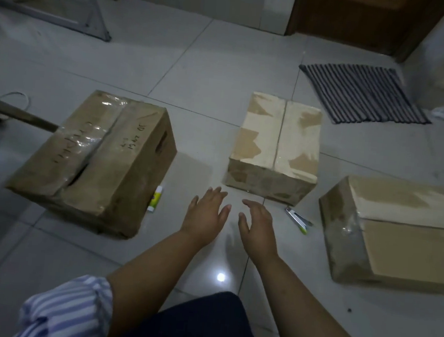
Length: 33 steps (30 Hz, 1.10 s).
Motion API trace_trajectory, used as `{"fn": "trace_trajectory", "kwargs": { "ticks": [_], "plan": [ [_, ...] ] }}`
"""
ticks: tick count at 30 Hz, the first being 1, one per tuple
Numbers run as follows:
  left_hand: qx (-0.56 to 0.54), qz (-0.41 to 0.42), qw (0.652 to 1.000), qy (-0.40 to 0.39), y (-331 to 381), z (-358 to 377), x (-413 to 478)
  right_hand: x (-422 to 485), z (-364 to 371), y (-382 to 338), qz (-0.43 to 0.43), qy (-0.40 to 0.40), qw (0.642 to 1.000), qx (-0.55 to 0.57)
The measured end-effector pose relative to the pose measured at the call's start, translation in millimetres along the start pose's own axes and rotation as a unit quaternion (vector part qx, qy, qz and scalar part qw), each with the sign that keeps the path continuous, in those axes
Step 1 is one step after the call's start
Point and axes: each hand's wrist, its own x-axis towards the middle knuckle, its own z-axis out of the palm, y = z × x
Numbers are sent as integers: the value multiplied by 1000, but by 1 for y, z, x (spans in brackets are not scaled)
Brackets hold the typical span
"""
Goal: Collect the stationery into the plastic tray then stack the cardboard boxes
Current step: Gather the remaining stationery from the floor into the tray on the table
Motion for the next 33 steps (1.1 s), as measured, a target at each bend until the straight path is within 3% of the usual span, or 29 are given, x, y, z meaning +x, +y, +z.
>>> {"fn": "trace_trajectory", "kwargs": {
  "ticks": [9,17,24,28,33],
  "plan": [
    [-24,-17,999,13,-34,66,39,30,40,77,-18,6,999,-38],
    [-80,-34,996,7,-33,100,45,42,23,143,137,113,981,-81],
    [-77,-42,996,10,-38,108,47,53,10,165,197,38,939,-278],
    [-75,-51,996,23,-46,109,48,43,25,161,139,57,918,-366],
    [-16,-73,990,119,-82,99,54,26,67,138,-16,76,941,-330]
  ]
}}
